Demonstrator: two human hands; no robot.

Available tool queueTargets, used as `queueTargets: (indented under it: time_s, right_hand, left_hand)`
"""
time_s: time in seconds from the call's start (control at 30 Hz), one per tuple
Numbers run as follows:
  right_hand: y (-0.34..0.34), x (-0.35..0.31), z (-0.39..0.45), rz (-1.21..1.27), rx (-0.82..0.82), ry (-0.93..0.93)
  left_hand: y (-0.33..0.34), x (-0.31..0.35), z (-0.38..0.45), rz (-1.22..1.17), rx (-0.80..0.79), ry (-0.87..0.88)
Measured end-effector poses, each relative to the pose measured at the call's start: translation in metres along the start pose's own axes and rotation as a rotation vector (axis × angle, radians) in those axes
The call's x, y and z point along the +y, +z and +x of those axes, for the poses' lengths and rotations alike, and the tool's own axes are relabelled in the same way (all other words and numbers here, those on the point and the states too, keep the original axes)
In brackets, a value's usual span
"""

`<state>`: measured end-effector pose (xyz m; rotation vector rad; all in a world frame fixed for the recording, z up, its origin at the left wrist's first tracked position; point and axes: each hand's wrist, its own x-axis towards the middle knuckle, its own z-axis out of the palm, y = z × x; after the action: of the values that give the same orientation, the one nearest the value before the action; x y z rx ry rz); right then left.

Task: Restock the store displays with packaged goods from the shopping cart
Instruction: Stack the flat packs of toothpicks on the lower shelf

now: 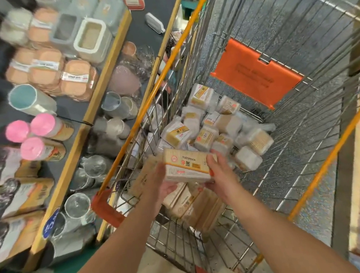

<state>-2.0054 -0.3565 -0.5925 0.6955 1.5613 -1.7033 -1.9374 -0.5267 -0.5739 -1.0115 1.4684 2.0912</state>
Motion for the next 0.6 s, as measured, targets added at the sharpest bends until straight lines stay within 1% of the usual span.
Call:
queueTargets:
  time_s: [0.07,0.13,0.2,0.23,0.27,0.33,0.37,0.4,0.47,0.5,0.6]
  right_hand:
    - [-0.001,0.004,0.001,0.0,-0.028,0.013]
    - [-0.004,0.01,0.004,-0.054,-0.072,0.049]
    - [-0.009,0.019,0.005,-0.085,-0.135,0.106]
    - [-0.011,0.024,0.005,-0.108,-0.162,0.138]
    - [-0.013,0.028,0.005,-0.126,-0.182,0.172]
    - [-0.017,0.034,0.008,-0.151,-0.219,0.217]
    - [-0.019,0.034,0.01,-0.15,-0.221,0.23]
    - [-0.02,0.034,0.016,-0.145,-0.206,0.248]
    - [-0.023,0.032,0.031,-0.158,-0.163,0.231]
    - [-0.022,0.031,0.037,-0.177,-0.168,0.21]
    - [-0.001,0.027,0.062,-0.29,-0.249,0.189]
  left_hand:
    - [-0.008,0.004,0.0,0.046,-0.018,-0.056]
    - [-0.015,0.009,0.003,0.12,0.013,-0.113]
    - [-0.022,0.008,0.011,0.265,0.069,-0.143]
    - [-0.025,0.007,0.013,0.324,0.069,-0.172]
    - [-0.028,0.008,0.014,0.375,0.042,-0.22]
    - [-0.033,0.007,0.013,0.448,-0.002,-0.377]
    - [-0.036,0.003,0.014,0.487,0.002,-0.441]
    - [-0.041,-0.004,0.017,0.543,0.011,-0.462]
    - [-0.047,-0.016,0.026,0.705,0.0,-0.41]
    - [-0.045,-0.016,0.025,0.771,0.005,-0.4]
    - [-0.041,-0.012,0.026,0.823,0.06,-0.445]
